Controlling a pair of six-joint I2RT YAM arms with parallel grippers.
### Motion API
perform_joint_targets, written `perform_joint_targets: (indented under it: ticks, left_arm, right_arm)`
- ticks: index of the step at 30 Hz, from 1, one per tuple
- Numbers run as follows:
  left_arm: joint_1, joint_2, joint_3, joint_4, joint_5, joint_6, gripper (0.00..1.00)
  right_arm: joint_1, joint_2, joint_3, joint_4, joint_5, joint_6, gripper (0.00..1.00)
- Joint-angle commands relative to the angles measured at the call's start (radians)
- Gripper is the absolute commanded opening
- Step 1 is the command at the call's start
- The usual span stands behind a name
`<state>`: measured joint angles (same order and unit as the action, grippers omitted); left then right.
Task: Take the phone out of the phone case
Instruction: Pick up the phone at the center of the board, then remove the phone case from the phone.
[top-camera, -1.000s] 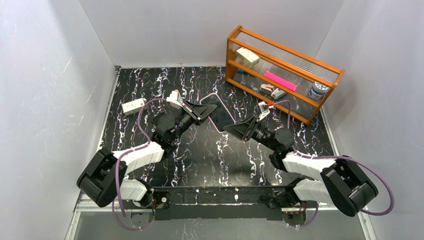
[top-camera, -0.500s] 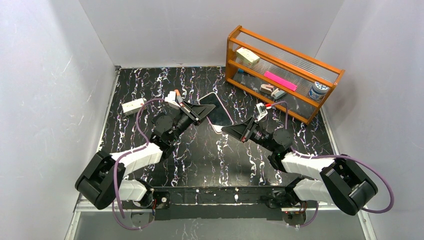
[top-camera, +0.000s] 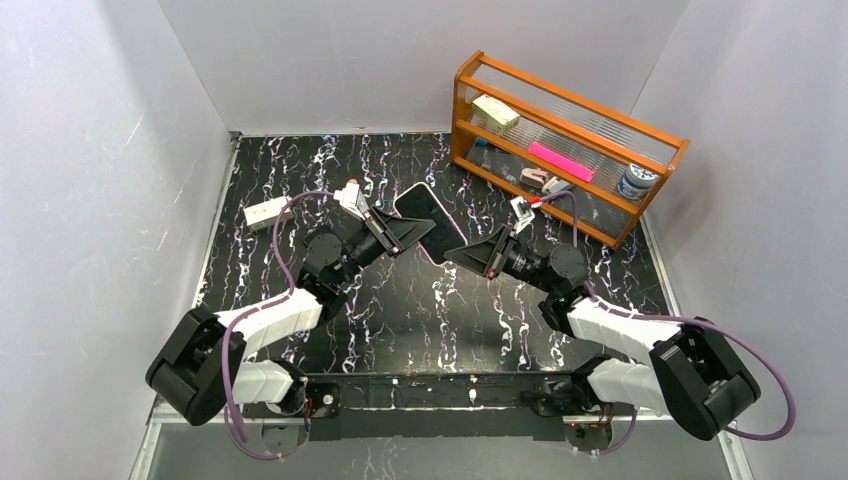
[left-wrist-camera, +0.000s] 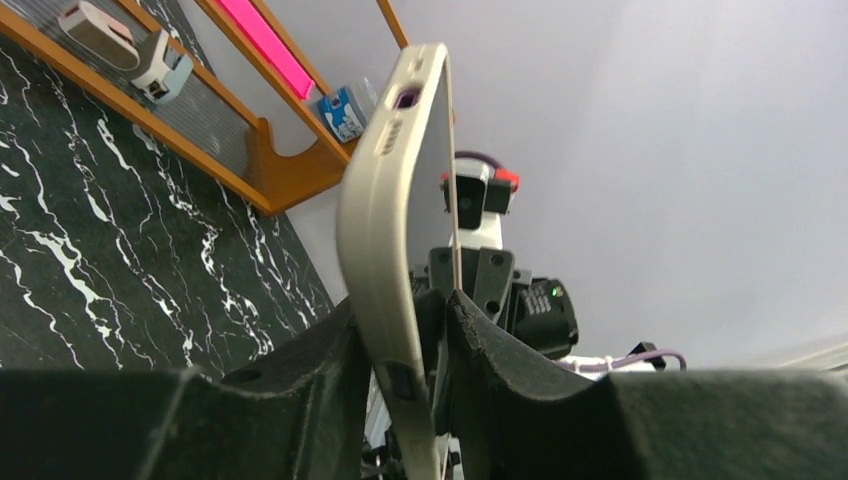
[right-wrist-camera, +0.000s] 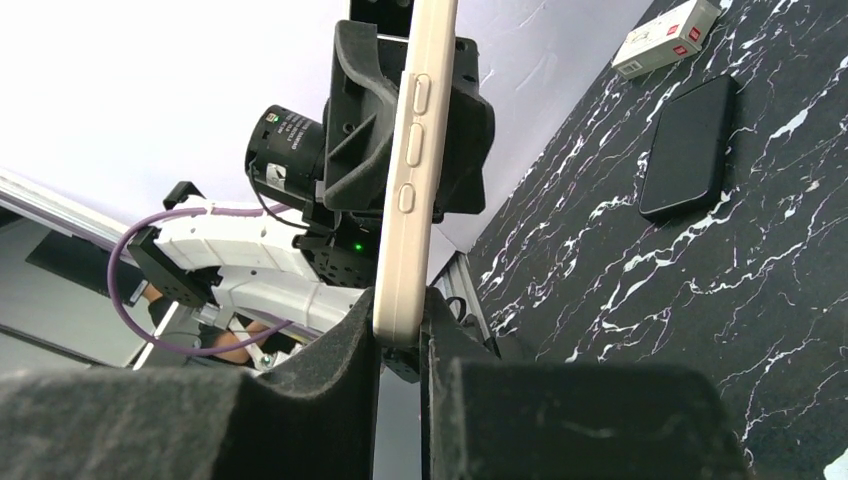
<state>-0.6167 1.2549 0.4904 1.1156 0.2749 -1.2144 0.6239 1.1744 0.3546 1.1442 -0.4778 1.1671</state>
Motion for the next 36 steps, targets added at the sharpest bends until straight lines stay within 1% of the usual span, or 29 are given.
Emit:
perform_joint_targets:
  ticks: [1,3,5,7,8,9,13,16,18,23,29,33,36]
  left_arm:
    - [0.008,-0.022,0.024,0.023,0.056,0.053,0.25]
    - [0.008,-0.022,0.03,0.023,0.056,0.055,0.14]
    - [0.009,-0.021,0.034,0.023,0.051,0.051,0.07]
    - [0.009,-0.017,0.038,0.023,0.045,0.044,0.01]
    - [0.009,-0.015,0.04,0.023,0.04,0.039,0.0]
    - [0.01,-0.015,0.042,0.023,0.032,0.033,0.0]
    - [0.009,-0.028,0.032,0.024,-0.029,0.016,0.0]
    - [0.009,-0.034,0.027,0.027,-0.08,-0.003,0.0]
    - [0.008,-0.032,0.026,0.03,-0.104,-0.024,0.0]
    - [0.006,-0.019,0.025,0.048,-0.14,-0.065,0.0]
    - [0.0,-0.018,0.01,0.058,-0.179,-0.098,0.0]
    - [0.0,-0.018,0.003,0.061,-0.187,-0.117,0.0]
    - [-0.002,-0.018,0.0,0.062,-0.184,-0.124,0.0]
  right_arm:
    - [-0.026,-0.052,0.099,0.018,-0.081,-0.043,0.01]
    - [-0.028,-0.05,0.126,-0.021,-0.111,-0.07,0.01]
    - [-0.029,-0.046,0.143,-0.042,-0.134,-0.093,0.01]
    - [-0.028,-0.042,0.151,-0.055,-0.144,-0.108,0.01]
    - [-0.028,-0.04,0.152,-0.063,-0.147,-0.117,0.01]
    - [-0.027,-0.04,0.151,-0.071,-0.147,-0.124,0.04]
    - [-0.023,-0.045,0.118,-0.049,-0.102,-0.129,0.38]
    - [-0.007,-0.042,0.088,-0.021,-0.05,-0.129,0.51]
    - [0.007,-0.031,0.072,0.01,-0.023,-0.124,0.55]
    - [0.038,0.013,0.067,0.093,0.003,-0.12,0.56]
    - [0.078,0.071,0.092,0.141,0.01,-0.134,0.52]
    - [0.084,0.083,0.095,0.149,0.022,-0.144,0.48]
    - [0.086,0.085,0.095,0.148,0.039,-0.152,0.47]
